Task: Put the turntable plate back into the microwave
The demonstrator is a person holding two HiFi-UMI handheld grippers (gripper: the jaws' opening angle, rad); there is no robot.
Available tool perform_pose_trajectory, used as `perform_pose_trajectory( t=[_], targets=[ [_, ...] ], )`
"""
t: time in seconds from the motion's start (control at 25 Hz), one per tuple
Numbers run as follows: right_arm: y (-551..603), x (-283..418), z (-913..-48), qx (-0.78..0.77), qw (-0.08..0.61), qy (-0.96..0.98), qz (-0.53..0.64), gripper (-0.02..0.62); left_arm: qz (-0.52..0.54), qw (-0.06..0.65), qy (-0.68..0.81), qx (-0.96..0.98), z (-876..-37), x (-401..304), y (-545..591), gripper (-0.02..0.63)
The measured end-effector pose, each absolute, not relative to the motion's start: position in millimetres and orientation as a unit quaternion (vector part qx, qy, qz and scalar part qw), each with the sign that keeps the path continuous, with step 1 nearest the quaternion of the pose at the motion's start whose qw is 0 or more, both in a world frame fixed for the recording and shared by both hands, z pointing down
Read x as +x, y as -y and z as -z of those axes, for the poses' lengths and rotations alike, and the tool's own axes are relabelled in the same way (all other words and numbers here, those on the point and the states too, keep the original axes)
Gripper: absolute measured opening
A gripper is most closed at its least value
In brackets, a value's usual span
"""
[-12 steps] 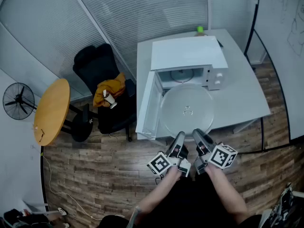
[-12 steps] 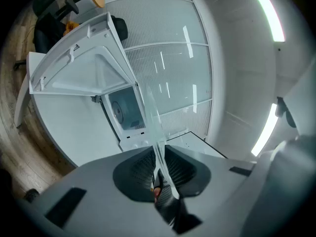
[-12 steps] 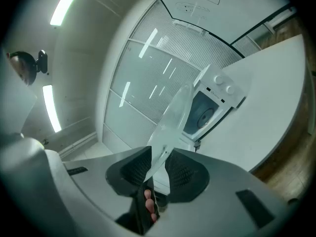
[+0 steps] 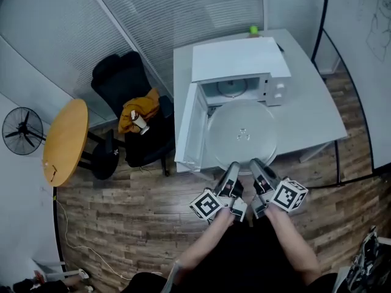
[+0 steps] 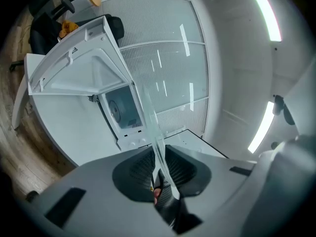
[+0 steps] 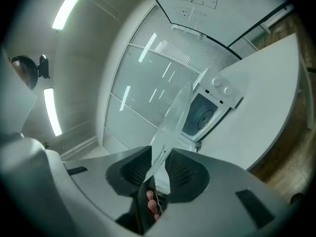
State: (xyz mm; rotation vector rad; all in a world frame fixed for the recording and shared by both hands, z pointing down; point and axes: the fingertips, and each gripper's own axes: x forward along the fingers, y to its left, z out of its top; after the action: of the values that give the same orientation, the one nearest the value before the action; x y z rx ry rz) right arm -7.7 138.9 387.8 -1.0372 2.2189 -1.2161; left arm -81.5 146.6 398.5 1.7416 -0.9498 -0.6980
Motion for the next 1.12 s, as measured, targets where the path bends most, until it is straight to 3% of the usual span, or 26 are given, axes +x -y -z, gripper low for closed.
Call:
perform_pose_trajectory(
  t=[1.12],
  targets=[
    [-142,-24,-415,-0.369,0.192,-0.785,0.458,0.098,0.257,0.492,0.406,0.726,-419,-96,-150,0.061]
  ],
)
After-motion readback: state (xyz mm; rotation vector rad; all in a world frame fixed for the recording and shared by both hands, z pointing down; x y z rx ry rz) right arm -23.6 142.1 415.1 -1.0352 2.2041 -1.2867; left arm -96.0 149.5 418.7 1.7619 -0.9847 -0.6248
